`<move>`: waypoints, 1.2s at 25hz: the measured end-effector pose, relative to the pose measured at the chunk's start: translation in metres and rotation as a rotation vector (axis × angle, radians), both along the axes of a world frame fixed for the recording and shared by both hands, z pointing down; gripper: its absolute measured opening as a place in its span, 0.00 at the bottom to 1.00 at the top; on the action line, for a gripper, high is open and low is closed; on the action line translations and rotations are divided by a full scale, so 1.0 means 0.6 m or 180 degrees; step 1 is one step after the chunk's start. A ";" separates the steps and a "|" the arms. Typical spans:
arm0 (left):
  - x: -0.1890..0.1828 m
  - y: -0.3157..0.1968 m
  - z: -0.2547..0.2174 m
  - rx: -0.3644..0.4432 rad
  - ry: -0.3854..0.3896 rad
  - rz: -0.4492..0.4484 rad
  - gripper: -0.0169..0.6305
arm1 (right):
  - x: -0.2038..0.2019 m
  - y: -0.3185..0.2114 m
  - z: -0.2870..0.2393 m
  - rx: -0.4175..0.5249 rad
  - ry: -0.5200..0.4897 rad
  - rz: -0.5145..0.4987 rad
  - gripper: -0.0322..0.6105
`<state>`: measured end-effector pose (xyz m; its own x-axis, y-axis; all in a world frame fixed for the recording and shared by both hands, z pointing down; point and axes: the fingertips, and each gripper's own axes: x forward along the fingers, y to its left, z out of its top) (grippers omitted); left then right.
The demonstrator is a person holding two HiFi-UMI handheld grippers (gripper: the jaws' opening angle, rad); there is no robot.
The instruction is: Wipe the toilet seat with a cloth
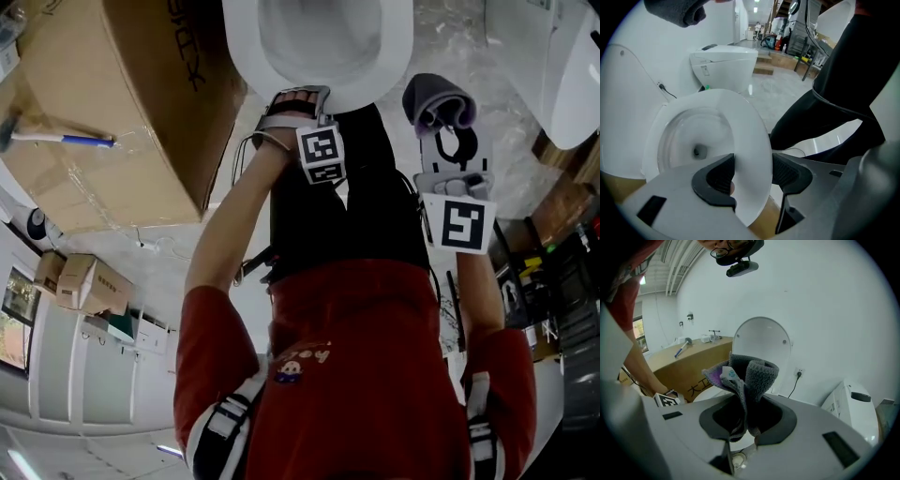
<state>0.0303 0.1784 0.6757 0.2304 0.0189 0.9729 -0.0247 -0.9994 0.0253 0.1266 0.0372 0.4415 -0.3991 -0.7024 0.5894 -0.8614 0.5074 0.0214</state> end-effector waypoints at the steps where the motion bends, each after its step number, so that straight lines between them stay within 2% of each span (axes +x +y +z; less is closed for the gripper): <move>1: -0.001 0.001 0.014 0.0005 -0.0007 -0.0013 0.42 | 0.001 0.003 0.013 -0.0022 0.0014 -0.0028 0.18; 7: 0.000 0.004 0.073 -0.0008 -0.0026 -0.0010 0.43 | 0.011 0.012 0.076 -0.0110 0.0056 -0.0049 0.18; 15: -0.001 0.000 0.127 0.0080 -0.0146 0.0074 0.44 | -0.010 -0.002 0.110 -0.0122 0.0010 -0.0080 0.18; 23: -0.002 -0.001 0.136 0.0074 -0.0119 0.0074 0.45 | -0.018 -0.033 0.124 -0.0115 -0.0009 -0.0037 0.18; 26: -0.002 -0.002 0.130 0.0122 -0.0059 -0.0017 0.45 | -0.016 -0.044 0.137 -0.0170 0.0013 -0.0020 0.18; 30: -0.004 -0.004 0.112 0.0104 0.0154 -0.0308 0.44 | -0.019 -0.070 0.165 -0.0303 -0.0018 0.0049 0.18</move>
